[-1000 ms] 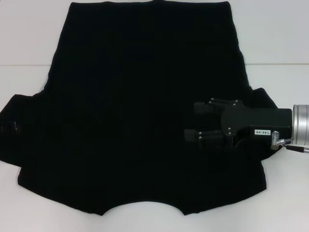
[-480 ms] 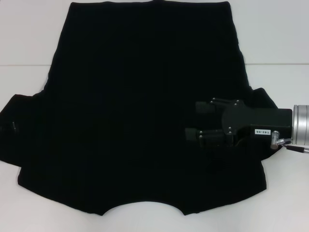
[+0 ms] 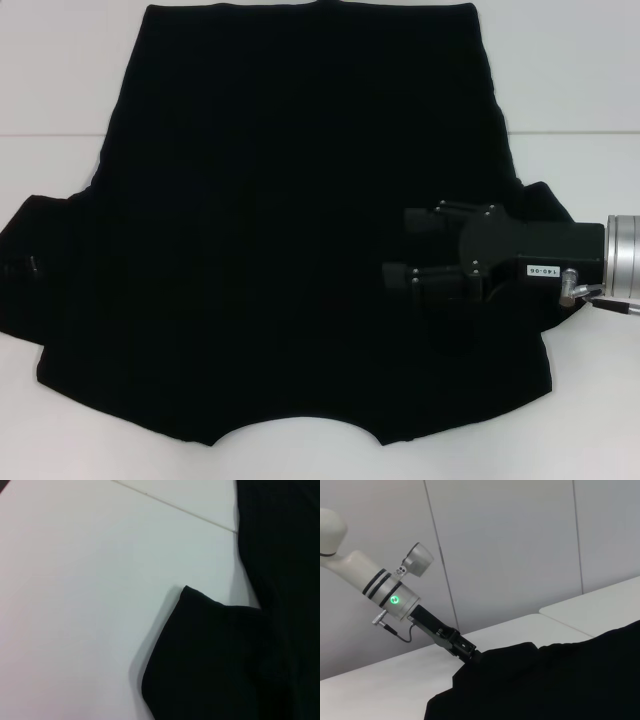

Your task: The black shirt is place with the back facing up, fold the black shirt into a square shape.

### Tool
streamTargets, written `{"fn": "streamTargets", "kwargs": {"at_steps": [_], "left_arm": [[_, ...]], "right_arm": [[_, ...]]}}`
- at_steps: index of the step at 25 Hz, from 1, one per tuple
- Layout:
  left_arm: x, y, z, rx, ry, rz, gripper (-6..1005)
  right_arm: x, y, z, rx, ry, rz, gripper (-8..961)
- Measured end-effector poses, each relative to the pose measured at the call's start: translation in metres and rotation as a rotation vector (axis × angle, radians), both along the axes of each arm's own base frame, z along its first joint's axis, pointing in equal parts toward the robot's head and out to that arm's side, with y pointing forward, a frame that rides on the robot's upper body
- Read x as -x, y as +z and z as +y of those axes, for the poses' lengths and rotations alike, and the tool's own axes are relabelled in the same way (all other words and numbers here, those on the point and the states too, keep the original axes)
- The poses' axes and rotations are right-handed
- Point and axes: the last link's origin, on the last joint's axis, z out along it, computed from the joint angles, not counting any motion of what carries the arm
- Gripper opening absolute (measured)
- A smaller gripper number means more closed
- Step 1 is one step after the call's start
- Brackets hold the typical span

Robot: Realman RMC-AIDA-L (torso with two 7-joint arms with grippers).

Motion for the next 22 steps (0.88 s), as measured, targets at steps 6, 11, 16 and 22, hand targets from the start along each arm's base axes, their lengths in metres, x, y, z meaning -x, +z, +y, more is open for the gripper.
{"fn": "streamTargets", "kwargs": {"at_steps": [6,11,16,22], "left_arm": [[-0.0007,-0.0004,0.0003,0.004,-0.004,0.0,895],[-0.0021,-0.0014,0.0011,0.012,-0.01,0.004,895],[-0.0045,-0.0028,0.0026,0.024,-0.019,0.008,894],[-0.0063,-0.0039,0.0036,0.034,-0.027,0.015,894]], "right_arm": [[0.0006,0.0006,0.0008,-0.003,0.001,0.001,941],[0.0007,0.0008,0.001,-0.003,0.001,0.001,941],[0.0007,0.001,0.0011,-0.004,0.001,0.002,941],[0.0007,0.0011,0.0012,-0.004,0.001,0.002,941]]}}
